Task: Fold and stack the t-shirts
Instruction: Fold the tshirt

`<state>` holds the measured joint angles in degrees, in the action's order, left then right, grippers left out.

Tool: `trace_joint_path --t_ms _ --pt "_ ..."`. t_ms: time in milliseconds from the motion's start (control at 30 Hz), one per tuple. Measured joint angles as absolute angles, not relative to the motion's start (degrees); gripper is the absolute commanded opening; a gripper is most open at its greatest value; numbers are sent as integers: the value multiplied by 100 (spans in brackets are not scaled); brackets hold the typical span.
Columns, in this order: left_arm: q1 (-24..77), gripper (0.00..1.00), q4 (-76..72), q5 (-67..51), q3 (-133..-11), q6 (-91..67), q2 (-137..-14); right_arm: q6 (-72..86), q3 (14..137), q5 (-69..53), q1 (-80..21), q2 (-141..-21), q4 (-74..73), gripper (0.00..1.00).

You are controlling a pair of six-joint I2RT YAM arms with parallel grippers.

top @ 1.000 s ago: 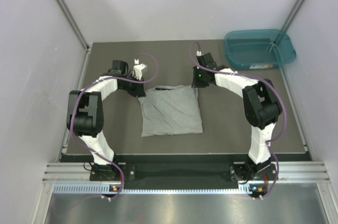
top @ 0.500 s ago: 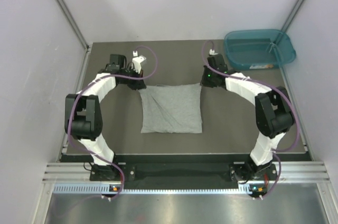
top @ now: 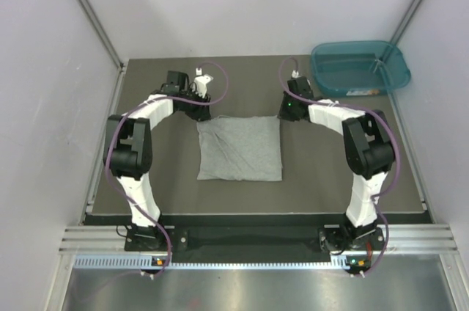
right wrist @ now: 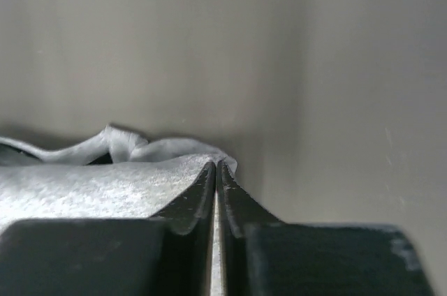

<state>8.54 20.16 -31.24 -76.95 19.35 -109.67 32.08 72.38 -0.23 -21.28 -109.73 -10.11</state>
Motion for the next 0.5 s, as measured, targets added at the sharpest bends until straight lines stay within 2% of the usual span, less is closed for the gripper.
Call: trace_joint_path --t_ms 33,67,100,200,367,500 --pt "854 51 2012 -3020 -7795 1874 -11072 3199 7349 -75 -2119 -11124 -1015 13" --pt "843 53 2003 -2919 -7874 1813 -11133 3201 7443 -91 -2117 -11229 -1026 20" --pt "819 56 1992 -2836 -7902 1750 -11157 3173 7566 -117 -2112 -11345 -1044 35" --pt "694 62 1944 -2729 -7907 1566 -11087 3083 7859 -126 -2108 -11522 -1120 51" --pt "386 60 1964 -2674 -7555 1278 -10385 2803 8075 47 -2086 -11432 -1236 53" --pt "257 54 2244 -2856 -6818 1291 -9358 2399 8753 -215 -2134 -11430 -1522 48"
